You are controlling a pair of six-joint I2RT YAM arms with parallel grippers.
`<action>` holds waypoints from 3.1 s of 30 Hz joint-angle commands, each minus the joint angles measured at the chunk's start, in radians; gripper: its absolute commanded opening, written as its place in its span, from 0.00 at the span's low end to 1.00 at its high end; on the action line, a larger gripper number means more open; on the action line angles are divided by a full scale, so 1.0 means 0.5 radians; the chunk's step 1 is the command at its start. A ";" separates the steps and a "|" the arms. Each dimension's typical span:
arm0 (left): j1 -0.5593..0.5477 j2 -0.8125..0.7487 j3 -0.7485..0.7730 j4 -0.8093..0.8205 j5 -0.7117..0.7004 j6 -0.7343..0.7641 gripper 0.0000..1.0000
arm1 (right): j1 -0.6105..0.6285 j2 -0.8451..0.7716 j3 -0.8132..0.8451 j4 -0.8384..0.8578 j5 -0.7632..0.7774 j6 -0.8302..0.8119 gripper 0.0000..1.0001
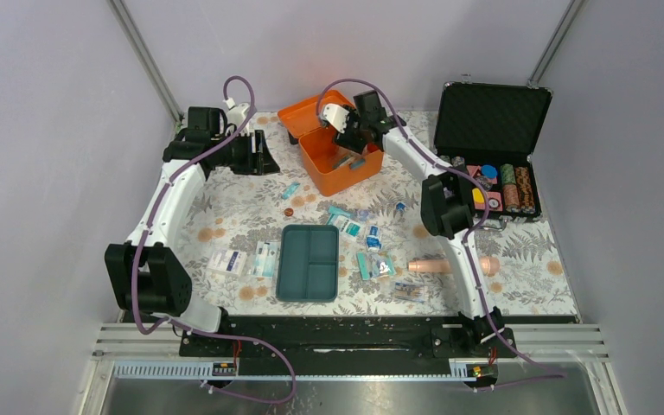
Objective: Organize the medicine kit
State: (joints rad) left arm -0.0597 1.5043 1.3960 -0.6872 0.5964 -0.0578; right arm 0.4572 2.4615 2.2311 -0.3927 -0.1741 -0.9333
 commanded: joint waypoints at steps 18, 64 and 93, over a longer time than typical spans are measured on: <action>0.006 -0.104 -0.122 0.044 -0.207 -0.028 0.57 | -0.021 -0.460 -0.024 0.070 0.313 1.433 0.49; 0.061 -0.045 0.040 -0.361 -0.420 0.264 0.58 | -0.037 -0.082 0.181 0.166 0.276 2.180 0.69; 0.629 0.296 -0.346 -0.899 -1.185 0.136 0.68 | -0.035 -1.813 -1.659 -0.008 -0.251 1.762 0.82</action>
State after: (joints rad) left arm 0.1883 1.6535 1.2606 -1.0943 0.0860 0.0555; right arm 0.4313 1.6310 1.4517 -0.3939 -0.2756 -0.0174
